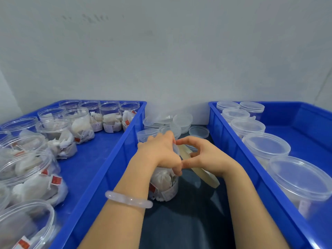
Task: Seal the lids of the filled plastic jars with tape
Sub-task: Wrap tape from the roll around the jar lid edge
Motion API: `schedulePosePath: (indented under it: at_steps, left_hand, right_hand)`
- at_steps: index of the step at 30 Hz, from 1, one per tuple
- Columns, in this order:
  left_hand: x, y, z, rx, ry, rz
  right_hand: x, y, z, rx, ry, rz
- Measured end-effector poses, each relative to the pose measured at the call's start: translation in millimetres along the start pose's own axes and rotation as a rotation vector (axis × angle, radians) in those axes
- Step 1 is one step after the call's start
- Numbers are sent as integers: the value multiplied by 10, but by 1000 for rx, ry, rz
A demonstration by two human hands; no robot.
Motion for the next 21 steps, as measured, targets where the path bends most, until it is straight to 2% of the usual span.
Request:
schedulePosePath:
  at_steps: [5,9,11,13,15,17,21]
  left_hand:
    - [17,13,17,-18,-48,-52]
    - [51,33,22,-36,-87,-26]
    - [74,22,22,-73,-71,27]
    - [98,0,40,-102,-62,66]
    - [93,-39,60,-132,-32,69]
    - [85,-78,64,-163,12,25]
    - [84,-120,79,-208,39,-38]
  right_hand:
    - [-45,-20,-28,-28,75,-50]
    - [-19,-127,-94,-251,-13,-81]
    - [-25,-171,-68,-296,-108,-114]
    - [-45,-195,-41,-274,-150,-177]
    - [-120,-235,-33,-246,-100,-142]
    - [-166,-284,-47,-210,-53,-89]
    - [-167,-321,-82,-105,-58,-128]
Point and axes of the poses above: each hand's wrist, its own y-axis towards the middle knuckle, its own x-axis out of the back of the hand, z = x × y, the point moved 5 cm from there along y, towards the middle knuckle, and after that the axes turned 2 degrees about -y, right-handed, at the moved point
